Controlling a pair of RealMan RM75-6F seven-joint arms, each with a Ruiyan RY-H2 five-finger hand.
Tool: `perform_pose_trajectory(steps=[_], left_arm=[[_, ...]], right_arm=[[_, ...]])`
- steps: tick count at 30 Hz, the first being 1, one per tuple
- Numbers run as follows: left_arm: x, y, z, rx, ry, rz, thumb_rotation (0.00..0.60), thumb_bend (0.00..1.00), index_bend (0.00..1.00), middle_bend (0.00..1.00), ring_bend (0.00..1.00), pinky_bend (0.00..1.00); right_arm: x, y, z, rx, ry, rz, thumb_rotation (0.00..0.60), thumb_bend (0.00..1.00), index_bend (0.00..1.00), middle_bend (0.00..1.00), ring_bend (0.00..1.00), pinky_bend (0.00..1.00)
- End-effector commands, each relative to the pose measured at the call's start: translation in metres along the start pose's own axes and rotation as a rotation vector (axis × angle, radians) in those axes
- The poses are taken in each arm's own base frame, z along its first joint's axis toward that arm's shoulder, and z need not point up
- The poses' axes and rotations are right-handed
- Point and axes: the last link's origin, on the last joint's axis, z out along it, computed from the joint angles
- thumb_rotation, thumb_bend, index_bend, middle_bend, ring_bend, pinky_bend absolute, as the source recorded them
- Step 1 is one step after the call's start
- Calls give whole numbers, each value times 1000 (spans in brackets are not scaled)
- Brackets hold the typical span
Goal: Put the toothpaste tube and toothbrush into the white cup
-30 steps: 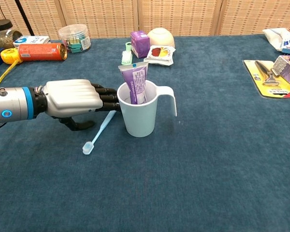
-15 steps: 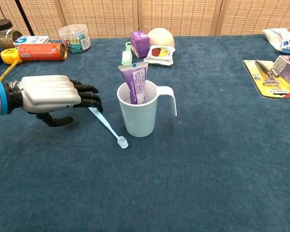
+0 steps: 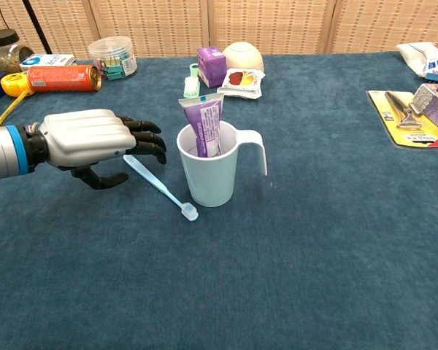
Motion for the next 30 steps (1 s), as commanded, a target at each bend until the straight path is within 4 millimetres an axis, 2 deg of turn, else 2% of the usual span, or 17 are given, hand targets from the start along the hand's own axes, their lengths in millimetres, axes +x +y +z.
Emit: perform_pose_trajectory(steps=[1, 13, 19, 23, 30], left_arm=[[-3, 2, 3, 5, -5, -6, 600, 503, 212, 162, 51, 197], [-5, 16, 9, -19, 5, -19, 600, 503, 237, 162, 53, 202], [-7, 22, 14, -13, 27, 0, 600, 503, 358, 164, 60, 210], [-8, 24, 16, -9, 47, 1, 600, 503, 416, 201, 96, 234], [-9, 26, 17, -12, 84, 11, 600, 503, 389, 169, 98, 237]], right_arm=[[1, 1, 0, -2, 1, 2, 600, 0, 10, 0, 0, 43], [3, 2, 0, -1, 4, 13, 600, 1, 10, 0, 0, 43], [3, 2, 0, 0, 7, 16, 600, 1, 10, 0, 0, 43], [3, 2, 0, -1, 6, 15, 600, 0, 10, 0, 0, 43], [4, 3, 0, -3, 8, 15, 600, 0, 10, 0, 0, 43]])
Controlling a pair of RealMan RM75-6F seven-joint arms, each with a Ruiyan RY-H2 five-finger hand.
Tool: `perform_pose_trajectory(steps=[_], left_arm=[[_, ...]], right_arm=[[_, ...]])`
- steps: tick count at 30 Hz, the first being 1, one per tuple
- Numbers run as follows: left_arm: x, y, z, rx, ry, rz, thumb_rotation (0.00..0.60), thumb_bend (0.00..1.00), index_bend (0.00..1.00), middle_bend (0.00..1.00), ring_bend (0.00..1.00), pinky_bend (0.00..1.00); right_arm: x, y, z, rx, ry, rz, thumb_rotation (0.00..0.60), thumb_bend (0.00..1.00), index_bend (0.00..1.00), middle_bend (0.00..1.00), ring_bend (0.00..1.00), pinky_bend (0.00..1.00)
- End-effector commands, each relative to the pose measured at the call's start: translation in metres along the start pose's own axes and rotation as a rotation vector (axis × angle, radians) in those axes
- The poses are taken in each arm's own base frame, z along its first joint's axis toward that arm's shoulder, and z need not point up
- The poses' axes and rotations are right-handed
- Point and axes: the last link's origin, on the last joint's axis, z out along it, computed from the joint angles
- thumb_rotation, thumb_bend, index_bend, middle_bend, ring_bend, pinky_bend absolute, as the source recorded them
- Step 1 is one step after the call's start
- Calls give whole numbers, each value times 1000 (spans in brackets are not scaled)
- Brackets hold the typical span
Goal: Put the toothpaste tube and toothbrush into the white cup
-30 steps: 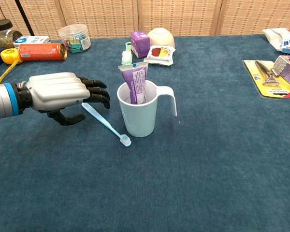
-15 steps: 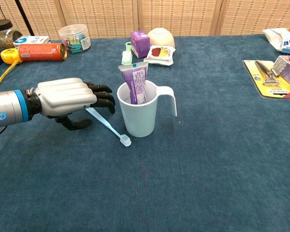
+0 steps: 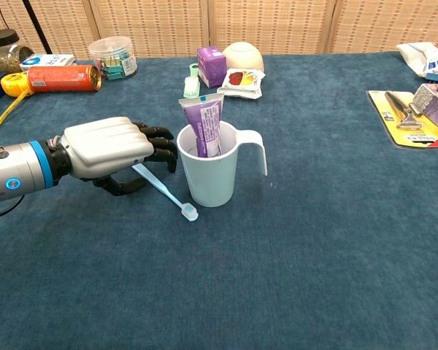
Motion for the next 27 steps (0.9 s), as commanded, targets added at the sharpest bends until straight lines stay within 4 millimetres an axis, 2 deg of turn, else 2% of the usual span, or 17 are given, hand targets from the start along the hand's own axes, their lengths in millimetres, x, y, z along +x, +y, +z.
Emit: perform_pose_trajectory(steps=[1, 17, 27], left_arm=[[0, 1, 0, -4, 16, 4, 600, 503, 381, 164, 96, 237], [2, 0, -2, 7, 50, -21, 600, 499, 363, 124, 75, 237], [9, -6, -5, 26, 88, -29, 600, 398, 356, 108, 65, 237]], right_arm=[[0, 0, 0, 0, 0, 1, 600, 1, 10, 0, 0, 43], [0, 0, 0, -1, 0, 1, 600, 1, 11, 0, 0, 43], [1, 0, 0, -1, 2, 2, 600, 0, 10, 0, 0, 43]])
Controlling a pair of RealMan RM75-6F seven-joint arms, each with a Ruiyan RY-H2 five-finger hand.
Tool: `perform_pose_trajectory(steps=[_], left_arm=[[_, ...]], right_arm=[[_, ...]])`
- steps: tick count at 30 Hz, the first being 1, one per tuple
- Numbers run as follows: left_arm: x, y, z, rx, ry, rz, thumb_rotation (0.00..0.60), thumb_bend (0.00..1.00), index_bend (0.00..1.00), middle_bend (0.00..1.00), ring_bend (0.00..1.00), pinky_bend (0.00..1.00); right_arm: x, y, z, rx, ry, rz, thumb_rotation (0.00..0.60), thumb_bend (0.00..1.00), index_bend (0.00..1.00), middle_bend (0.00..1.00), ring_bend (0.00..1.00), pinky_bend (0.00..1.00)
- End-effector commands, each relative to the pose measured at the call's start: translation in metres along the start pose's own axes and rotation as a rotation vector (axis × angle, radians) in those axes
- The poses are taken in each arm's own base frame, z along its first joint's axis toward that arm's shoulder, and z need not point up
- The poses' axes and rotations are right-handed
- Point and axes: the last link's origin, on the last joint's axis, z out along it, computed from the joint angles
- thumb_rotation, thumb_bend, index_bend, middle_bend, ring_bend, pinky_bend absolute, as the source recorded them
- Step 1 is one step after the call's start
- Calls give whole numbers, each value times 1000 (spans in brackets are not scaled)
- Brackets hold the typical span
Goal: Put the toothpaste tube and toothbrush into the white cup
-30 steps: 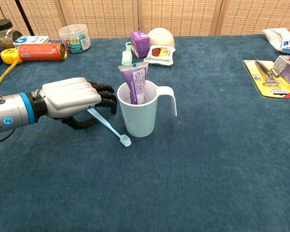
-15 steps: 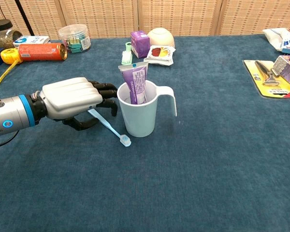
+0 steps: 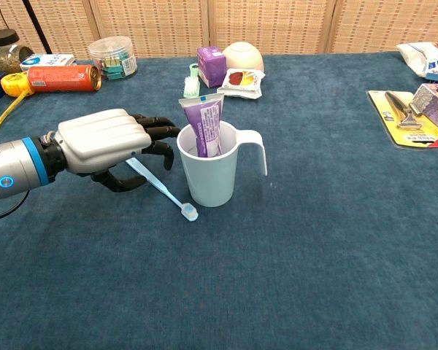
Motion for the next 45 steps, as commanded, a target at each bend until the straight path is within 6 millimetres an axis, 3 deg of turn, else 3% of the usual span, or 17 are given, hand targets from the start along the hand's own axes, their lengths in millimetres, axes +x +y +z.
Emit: perform_pose_trajectory(steps=[1, 6, 11, 16, 38, 45], left_arm=[[2, -1, -1, 4, 8, -1, 600, 397, 355, 107, 64, 237], [0, 1, -2, 3, 8, 11, 600, 393, 373, 106, 62, 237], [-2, 4, -2, 4, 16, 10, 600, 300, 391, 106, 62, 237], [0, 3, -2, 4, 26, -4, 600, 280, 394, 106, 62, 237], [-1, 14, 9, 6, -21, -25, 600, 312, 442, 106, 62, 237], [-2, 16, 10, 10, -34, -21, 600, 343, 538, 112, 63, 237]], right_arm=[[0, 0, 0, 1, 0, 0, 600, 0, 10, 0, 0, 43], [1, 0, 0, 2, 2, 1, 600, 0, 11, 0, 0, 43], [1, 0, -1, 1, 5, 3, 600, 0, 12, 0, 0, 43], [1, 0, -1, 2, 4, 2, 600, 0, 12, 0, 0, 43], [2, 0, -1, 3, 5, 7, 600, 0, 12, 0, 0, 43], [3, 0, -1, 4, 7, 9, 600, 0, 14, 0, 0, 43]])
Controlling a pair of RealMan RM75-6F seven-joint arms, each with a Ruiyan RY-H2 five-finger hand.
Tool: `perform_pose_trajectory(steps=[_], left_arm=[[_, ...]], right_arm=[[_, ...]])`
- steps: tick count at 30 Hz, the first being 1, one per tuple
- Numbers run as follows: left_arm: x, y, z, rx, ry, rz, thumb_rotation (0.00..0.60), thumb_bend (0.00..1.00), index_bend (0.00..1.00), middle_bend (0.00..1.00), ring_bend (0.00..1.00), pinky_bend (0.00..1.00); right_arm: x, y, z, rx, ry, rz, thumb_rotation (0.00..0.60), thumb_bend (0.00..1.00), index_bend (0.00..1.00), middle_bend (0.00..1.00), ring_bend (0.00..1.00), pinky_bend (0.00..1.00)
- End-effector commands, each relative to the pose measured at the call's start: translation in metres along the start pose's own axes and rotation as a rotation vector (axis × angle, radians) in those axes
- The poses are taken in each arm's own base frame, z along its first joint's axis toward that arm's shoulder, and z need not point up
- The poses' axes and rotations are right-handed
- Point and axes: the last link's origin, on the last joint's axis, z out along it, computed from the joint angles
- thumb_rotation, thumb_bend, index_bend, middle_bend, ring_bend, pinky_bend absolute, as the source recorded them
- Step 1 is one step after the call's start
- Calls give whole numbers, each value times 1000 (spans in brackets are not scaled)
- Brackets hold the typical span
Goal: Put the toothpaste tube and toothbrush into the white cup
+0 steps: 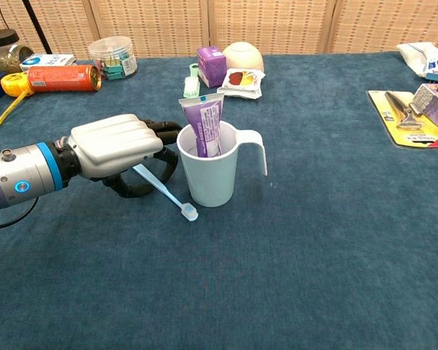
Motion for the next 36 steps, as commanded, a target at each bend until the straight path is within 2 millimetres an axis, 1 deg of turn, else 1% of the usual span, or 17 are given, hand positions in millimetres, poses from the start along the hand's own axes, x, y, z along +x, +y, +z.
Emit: perform_pose_trajectory(steps=[1, 6, 13, 17, 25, 29, 31, 33, 36], left_arm=[[-1, 1, 0, 2, -7, 0, 600, 353, 544, 113, 63, 237], [-2, 0, 0, 7, -14, -1, 600, 397, 558, 118, 63, 237], [1, -4, -3, 18, -7, -10, 600, 403, 561, 121, 64, 238], [5, -12, -7, 35, 12, -22, 600, 402, 561, 121, 64, 237], [21, -36, -21, 92, 81, -103, 600, 402, 562, 121, 64, 238], [39, -51, -32, 135, 176, -224, 600, 403, 562, 121, 64, 237], [44, -57, -38, 139, 214, -280, 600, 402, 562, 121, 64, 237], [56, -69, -53, 154, 318, -443, 600, 402, 564, 121, 64, 237], [61, -78, -63, 152, 378, -528, 600, 402, 567, 121, 64, 237]], right_arm=[[0, 0, 0, 0, 0, 0, 600, 0, 14, 0, 0, 43], [0, 0, 0, 0, 1, 1, 600, 0, 14, 0, 0, 43], [0, 0, 0, 1, 0, 0, 600, 0, 14, 0, 0, 43], [0, -1, 0, 2, -2, 0, 600, 1, 14, 0, 0, 43], [-2, -2, 0, 5, -7, -2, 600, 0, 15, 0, 0, 43], [-2, -3, -1, 7, -6, -2, 600, 0, 14, 0, 0, 43], [-2, -3, -1, 5, -8, -2, 600, 0, 15, 0, 0, 43], [-3, -3, -1, 6, -8, -3, 600, 1, 15, 0, 0, 43], [-3, -4, -1, 7, -9, -4, 600, 0, 14, 0, 0, 43]])
